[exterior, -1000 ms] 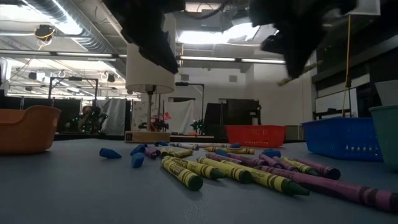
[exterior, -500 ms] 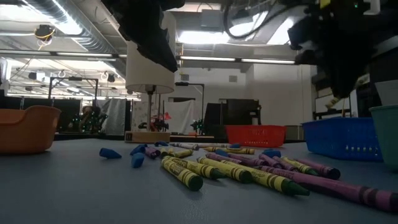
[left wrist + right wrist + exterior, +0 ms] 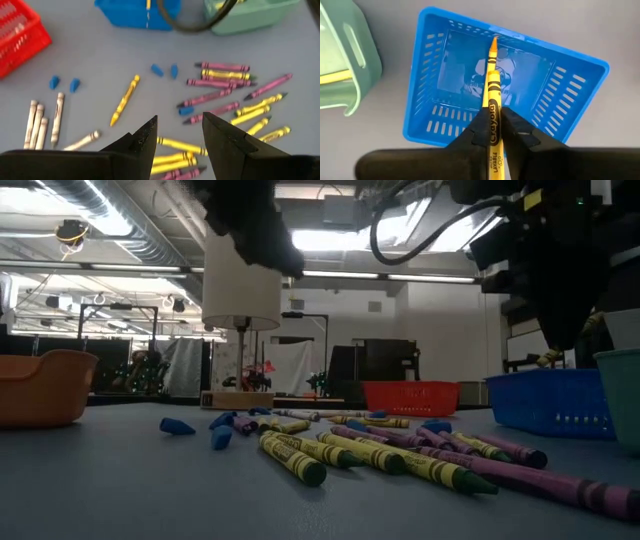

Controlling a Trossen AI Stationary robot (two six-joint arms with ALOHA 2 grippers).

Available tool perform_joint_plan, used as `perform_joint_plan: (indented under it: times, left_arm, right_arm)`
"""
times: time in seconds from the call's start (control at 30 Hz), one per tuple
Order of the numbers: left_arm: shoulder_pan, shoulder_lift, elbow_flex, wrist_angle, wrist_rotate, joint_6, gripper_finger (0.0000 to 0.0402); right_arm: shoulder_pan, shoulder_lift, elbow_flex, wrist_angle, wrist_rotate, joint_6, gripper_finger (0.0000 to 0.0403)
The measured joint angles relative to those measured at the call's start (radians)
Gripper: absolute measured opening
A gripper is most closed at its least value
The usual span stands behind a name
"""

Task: Sort crayons
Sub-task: Put the yellow crayon into the blue bin, then put the violet crayon into the orange bin

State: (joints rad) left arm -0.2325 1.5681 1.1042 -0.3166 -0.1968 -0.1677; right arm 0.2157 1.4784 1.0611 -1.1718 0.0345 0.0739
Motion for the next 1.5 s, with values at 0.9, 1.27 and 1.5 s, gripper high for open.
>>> perform_joint_plan:
  times: [0.9, 1.27, 1.5]
  left_arm:
    - [0.003, 0.33, 0.0, 0.365, 0.167, 0.074, 0.0141]
    - [0.023, 0.422, 0.0, 0.377, 0.253, 0.074, 0.0141]
    - [0.023, 0.425, 0.0, 0.365, 0.275, 0.144, 0.0141]
  right_arm:
    - [0.0, 0.0, 0.0, 0.056, 0.0, -0.001, 0.0139]
    - [0.0, 0.0, 0.0, 0.056, 0.0, -0.001, 0.0138]
    - [0.0, 0.0, 0.0, 0.064, 0.0, -0.001, 0.0138]
